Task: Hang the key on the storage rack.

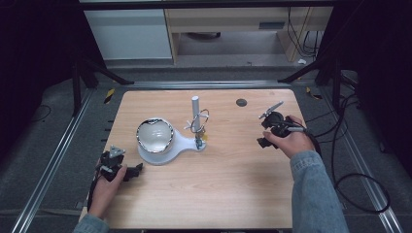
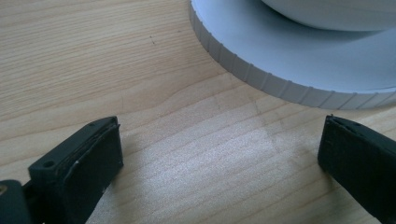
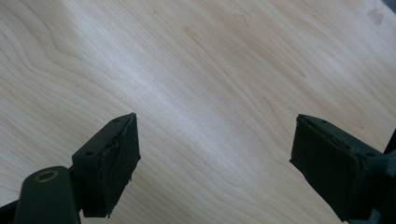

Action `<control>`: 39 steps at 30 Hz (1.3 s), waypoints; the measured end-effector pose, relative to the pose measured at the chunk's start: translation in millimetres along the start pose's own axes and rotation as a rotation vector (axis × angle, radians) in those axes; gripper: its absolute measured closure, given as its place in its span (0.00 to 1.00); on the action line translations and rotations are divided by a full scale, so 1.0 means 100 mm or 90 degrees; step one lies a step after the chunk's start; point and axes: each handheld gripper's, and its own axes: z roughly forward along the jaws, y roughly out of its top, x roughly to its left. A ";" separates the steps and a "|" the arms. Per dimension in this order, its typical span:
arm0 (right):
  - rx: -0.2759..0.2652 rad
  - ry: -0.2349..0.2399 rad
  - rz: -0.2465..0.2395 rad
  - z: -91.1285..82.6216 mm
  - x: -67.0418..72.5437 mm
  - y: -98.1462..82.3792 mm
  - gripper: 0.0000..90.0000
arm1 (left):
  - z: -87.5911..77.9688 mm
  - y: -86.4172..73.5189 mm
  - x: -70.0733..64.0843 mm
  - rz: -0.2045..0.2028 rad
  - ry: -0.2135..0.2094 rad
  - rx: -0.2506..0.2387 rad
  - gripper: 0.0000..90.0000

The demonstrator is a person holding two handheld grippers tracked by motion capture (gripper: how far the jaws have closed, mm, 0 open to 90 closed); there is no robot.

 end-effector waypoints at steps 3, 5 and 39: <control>-0.002 0.003 0.007 0.06 0.01 -0.09 0.17 | 0.00 0.00 0.00 0.000 0.000 0.000 0.00; -0.008 0.004 0.018 0.10 0.02 -0.17 0.17 | 0.00 0.00 0.00 0.000 0.000 0.000 0.00; -0.109 -0.029 0.192 0.88 -0.03 -0.79 0.07 | 0.00 0.00 0.00 0.001 0.000 0.001 0.00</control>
